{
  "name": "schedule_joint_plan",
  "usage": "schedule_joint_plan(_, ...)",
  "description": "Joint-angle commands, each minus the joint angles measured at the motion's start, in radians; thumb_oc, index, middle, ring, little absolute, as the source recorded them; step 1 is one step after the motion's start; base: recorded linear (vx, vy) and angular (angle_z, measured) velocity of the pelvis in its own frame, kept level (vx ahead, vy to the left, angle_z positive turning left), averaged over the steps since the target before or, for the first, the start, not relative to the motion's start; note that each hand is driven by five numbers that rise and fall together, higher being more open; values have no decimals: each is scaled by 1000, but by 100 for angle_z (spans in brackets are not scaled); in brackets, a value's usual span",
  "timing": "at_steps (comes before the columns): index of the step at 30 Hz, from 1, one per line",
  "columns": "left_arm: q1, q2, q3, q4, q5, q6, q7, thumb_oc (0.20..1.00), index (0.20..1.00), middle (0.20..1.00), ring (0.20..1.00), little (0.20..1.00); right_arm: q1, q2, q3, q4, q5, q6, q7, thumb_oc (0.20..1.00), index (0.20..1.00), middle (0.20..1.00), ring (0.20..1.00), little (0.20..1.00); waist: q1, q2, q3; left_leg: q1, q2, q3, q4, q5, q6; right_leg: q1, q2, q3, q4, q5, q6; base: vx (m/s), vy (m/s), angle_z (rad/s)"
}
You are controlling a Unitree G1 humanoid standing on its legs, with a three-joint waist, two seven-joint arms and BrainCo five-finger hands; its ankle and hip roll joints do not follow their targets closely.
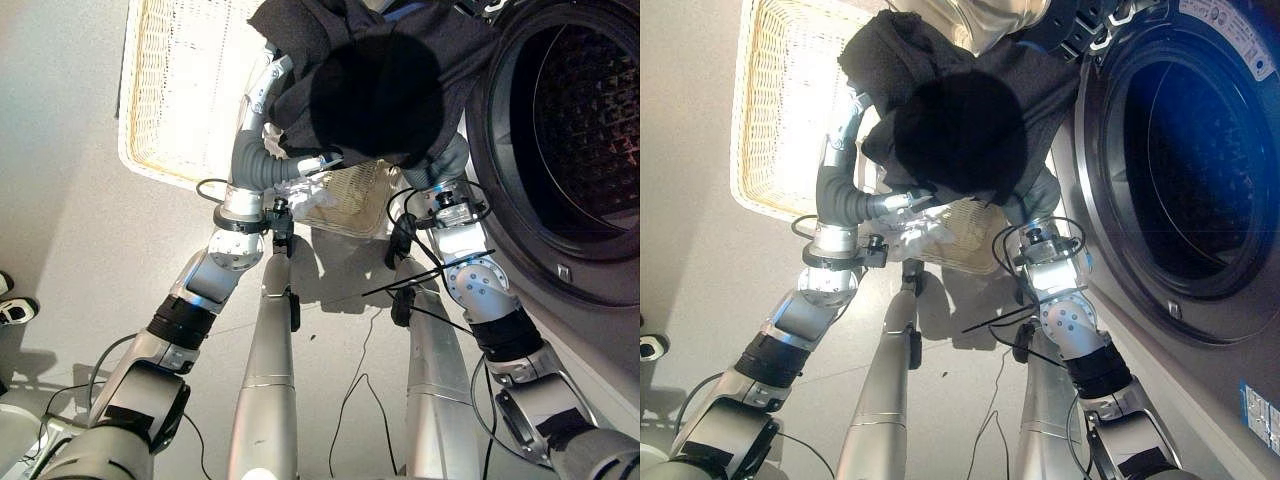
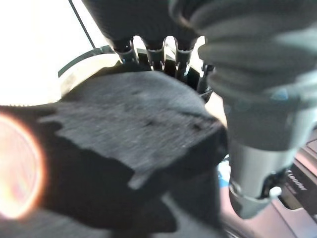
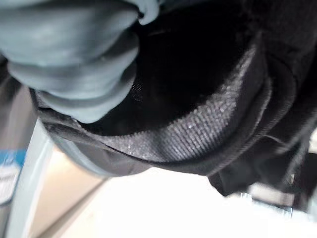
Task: Put the clothes into the washing machine.
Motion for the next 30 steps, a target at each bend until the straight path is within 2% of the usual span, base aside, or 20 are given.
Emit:
schedule_joint_plan(1,-55,-37,25,-109,-18,-126,-13,1000,1000,1000,1000,1000,-14,-1,-10,-37,102,59,39,200,200,200,200,200,-7,44,-19,-16,-86,15,43,-25,76,50,19,-63,-111,114,92,0,0,0)
schedule_joint_plan(5,-63,-49,26,-114,-3,-126,-23,1000,1000,1000,1000,1000,-26,8,-25,-2,295,97,119,200,200,200,200,200,-2,50,-19,-11,-92,8,43,-26,77,56,18,-64,-111,113,93,0,0,0)
schedule_joint_plan(11,-65,-43,23,-117,17,-93,2,1000,1000,1000,1000,1000,-32,15,-31,-10,358,100,147,200,200,200,200,200,-1,51,-19,-12,-93,6,45,-27,78,58,16,-65,-108,111,94,0,0,0)
schedule_joint_plan(15,-54,-37,36,-130,81,-115,76,1000,1000,1000,1000,1000,-21,12,-32,-19,281,69,92,200,200,200,200,200,-4,47,-19,-17,-90,8,43,-27,77,55,18,-64,-112,113,93,0,0,0)
schedule_joint_plan(17,-57,-41,36,-135,79,-122,68,1000,1000,1000,1000,1000,-21,5,-26,-10,198,70,36,200,200,200,200,200,-6,45,-19,-18,-90,10,44,-26,77,54,21,-62,-113,114,91,0,0,0)
schedule_joint_plan(19,-59,-46,33,-143,88,-119,54,1000,1000,1000,1000,1000,-21,1,-18,2,176,85,36,200,200,200,200,200,-6,44,-19,-18,-90,10,45,-26,77,52,21,-63,-112,114,91,0,0,0)
schedule_joint_plan(21,-65,-48,26,-148,91,-116,33,1000,1000,1000,1000,1000,-22,-5,-10,12,144,103,34,200,200,200,200,200,-6,43,-19,-19,-91,10,44,-25,77,51,21,-64,-113,115,91,0,0,0)
schedule_joint_plan(25,-87,-45,-4,-153,48,-86,-89,1000,1000,1000,1000,1000,-30,-3,26,6,105,164,61,200,200,200,200,200,-9,43,-19,-21,-93,11,44,-23,78,49,23,-64,-116,118,90,0,0,0)
schedule_joint_plan(27,-87,-45,-3,-153,46,-86,-91,1000,1000,1000,1000,1000,-30,-3,26,6,104,164,62,200,200,200,200,200,-9,42,-19,-22,-93,11,44,-22,78,49,23,-64,-116,118,90,0,0,0)
schedule_joint_plan(28,-95,-44,-21,-156,30,-60,-167,1000,1000,1000,1000,1000,-37,3,48,2,74,205,68,200,200,200,200,200,-10,45,-19,-22,-94,11,45,-22,78,49,25,-62,-120,119,90,0,0,0)
schedule_joint_plan(30,-102,-41,-31,-158,44,-45,-189,1000,1000,1000,1000,1000,-40,8,61,-2,60,217,67,200,200,200,200,200,-11,46,-19,-24,-94,13,46,-20,78,47,26,-61,-120,119,90,0,0,0)
